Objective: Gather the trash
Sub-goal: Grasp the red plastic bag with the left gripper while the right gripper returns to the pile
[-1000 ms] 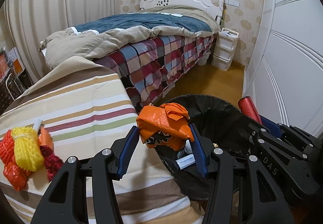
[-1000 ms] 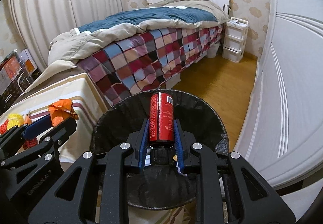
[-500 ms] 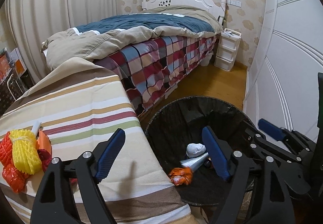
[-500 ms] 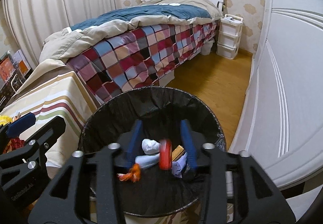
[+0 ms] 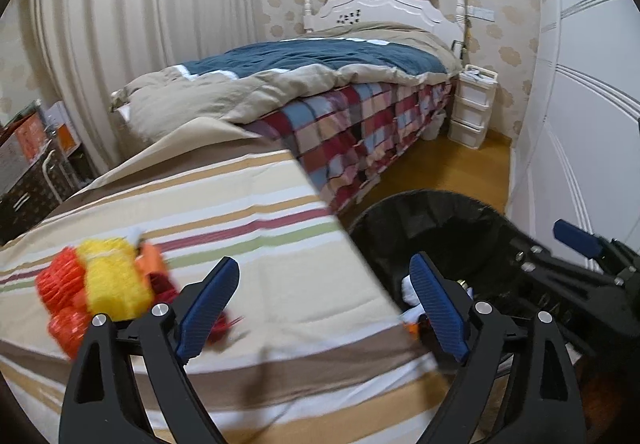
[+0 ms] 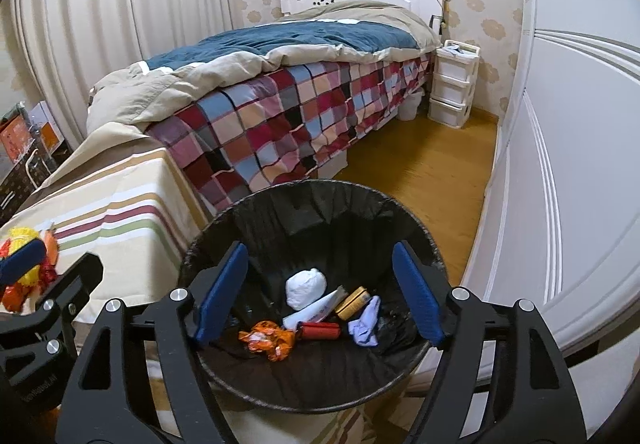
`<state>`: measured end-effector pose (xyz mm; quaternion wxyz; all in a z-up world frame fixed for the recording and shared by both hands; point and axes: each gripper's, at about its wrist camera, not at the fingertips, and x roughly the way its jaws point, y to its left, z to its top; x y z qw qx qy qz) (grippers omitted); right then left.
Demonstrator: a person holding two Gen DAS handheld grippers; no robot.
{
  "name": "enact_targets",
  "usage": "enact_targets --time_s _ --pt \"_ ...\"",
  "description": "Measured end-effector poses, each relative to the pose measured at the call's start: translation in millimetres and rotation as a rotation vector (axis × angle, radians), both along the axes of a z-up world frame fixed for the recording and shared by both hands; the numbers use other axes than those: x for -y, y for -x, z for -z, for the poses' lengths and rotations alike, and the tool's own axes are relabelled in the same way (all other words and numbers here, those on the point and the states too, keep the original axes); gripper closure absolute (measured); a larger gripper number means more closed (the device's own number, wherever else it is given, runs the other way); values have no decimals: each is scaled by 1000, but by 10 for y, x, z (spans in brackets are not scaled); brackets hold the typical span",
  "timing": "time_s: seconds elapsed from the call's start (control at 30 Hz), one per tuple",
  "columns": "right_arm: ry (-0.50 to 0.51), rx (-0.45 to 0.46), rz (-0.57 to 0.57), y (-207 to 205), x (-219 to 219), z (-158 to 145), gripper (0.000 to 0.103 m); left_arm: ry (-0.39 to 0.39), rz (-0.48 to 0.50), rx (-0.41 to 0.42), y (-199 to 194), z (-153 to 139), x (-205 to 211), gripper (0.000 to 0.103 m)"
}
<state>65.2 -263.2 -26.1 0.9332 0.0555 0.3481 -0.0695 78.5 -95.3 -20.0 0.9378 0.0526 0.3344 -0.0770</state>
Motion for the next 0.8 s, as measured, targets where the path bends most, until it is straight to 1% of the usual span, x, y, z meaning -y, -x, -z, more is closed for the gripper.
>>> enact_targets --time_s 0.17,0.27,0.5,0.6,0.8 --pt "-5 0 -44 78 -229 -31 28 -6 -61 2 129 -7 -322 16" --pt "-17 -2 -86 131 -424 -39 26 5 -104 -7 195 -17 -556 16" --pt "-28 -19 -186 225 -886 -28 26 1 -188 4 382 -36 -982 16" --pt "-24 -30 -230 243 -1082 -10 26 13 -223 -5 436 -22 -1171 16" --pt "-6 -57 -311 258 -1449 19 26 11 -290 -30 456 58 -1494 16"
